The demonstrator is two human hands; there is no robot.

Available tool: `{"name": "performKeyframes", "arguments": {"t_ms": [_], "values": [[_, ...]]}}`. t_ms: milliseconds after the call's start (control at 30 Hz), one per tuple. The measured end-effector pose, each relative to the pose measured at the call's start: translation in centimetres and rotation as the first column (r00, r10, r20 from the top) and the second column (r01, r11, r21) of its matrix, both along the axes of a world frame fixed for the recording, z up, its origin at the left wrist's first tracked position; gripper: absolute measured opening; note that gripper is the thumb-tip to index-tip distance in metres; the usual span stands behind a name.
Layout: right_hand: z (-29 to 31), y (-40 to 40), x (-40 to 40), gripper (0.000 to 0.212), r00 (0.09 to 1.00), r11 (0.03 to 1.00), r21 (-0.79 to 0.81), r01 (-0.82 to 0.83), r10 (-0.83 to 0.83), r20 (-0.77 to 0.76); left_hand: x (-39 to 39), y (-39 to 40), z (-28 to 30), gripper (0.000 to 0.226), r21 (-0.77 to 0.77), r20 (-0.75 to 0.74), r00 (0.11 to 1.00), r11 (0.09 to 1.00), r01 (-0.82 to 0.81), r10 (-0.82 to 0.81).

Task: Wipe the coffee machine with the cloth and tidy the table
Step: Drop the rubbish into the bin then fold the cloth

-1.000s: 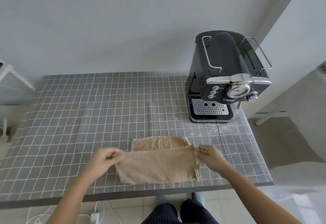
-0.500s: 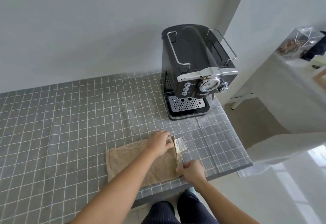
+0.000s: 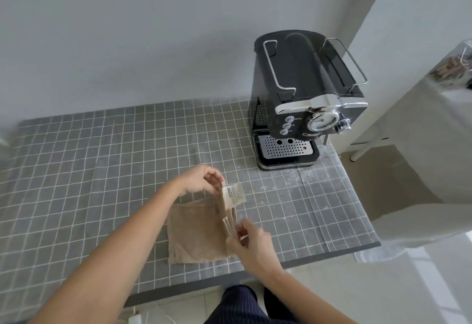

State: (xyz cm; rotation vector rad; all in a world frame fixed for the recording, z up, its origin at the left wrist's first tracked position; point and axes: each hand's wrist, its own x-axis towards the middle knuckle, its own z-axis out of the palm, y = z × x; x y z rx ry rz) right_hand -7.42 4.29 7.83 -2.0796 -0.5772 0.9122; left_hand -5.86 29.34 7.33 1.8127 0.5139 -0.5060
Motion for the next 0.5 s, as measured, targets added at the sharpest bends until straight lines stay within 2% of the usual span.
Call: {"name": "performKeyframes", "arguments": {"t_ms": [33,100,167,233,333,400,467,500], "values": [[0.1,0.9,-0.6,0.005,0.992,0.993,0.001,-0.115,0.115,-0.049,-1.1,1.4,0.0,0.035,0.027,-0.038,0.999,1.000,-0.015,0.016],[-0.4,2.1,-1.5,0.026,0.926,0.930,-0.059,-0.364,0.354,-0.135,-3.4,3.9,-0.5,0.042,0.166,-0.163,0.986,0.986,-0.019,0.047],[-1.1,2.5,-2.0,0.028,0.875,0.871,-0.127,-0.475,0.452,-0.174,-5.8,5.8,-1.3,0.045,0.429,-0.315,0.944,0.902,0.049,0.099],[-1.8,2.3,-1.9,0.021,0.923,0.908,-0.163,-0.385,0.377,-0.079,-7.5,6.2,-2.1,0.046,0.605,-0.357,0.914,0.793,0.070,0.192],[-3.4,2.0,-1.1,0.017,0.981,0.963,-0.244,-0.113,0.147,0.126,-7.6,3.7,-3.1,0.038,0.663,-0.127,0.973,0.747,-0.059,0.190],[-3.9,2.4,-0.7,0.011,0.994,0.960,-0.274,-0.059,0.081,0.070,-6.7,0.7,-3.5,0.037,0.634,0.003,0.997,0.771,-0.061,0.076],[-4.4,2.9,-0.7,0.016,0.997,0.948,-0.310,-0.077,0.068,-0.040,-5.6,-2.2,-4.2,0.043,0.631,-0.011,0.998,0.774,0.049,-0.055],[-4.6,3.3,-0.7,0.020,0.996,0.942,-0.328,-0.077,0.055,-0.076,-5.2,-3.2,-4.6,0.045,0.660,-0.052,0.994,0.744,0.106,-0.096]]}}
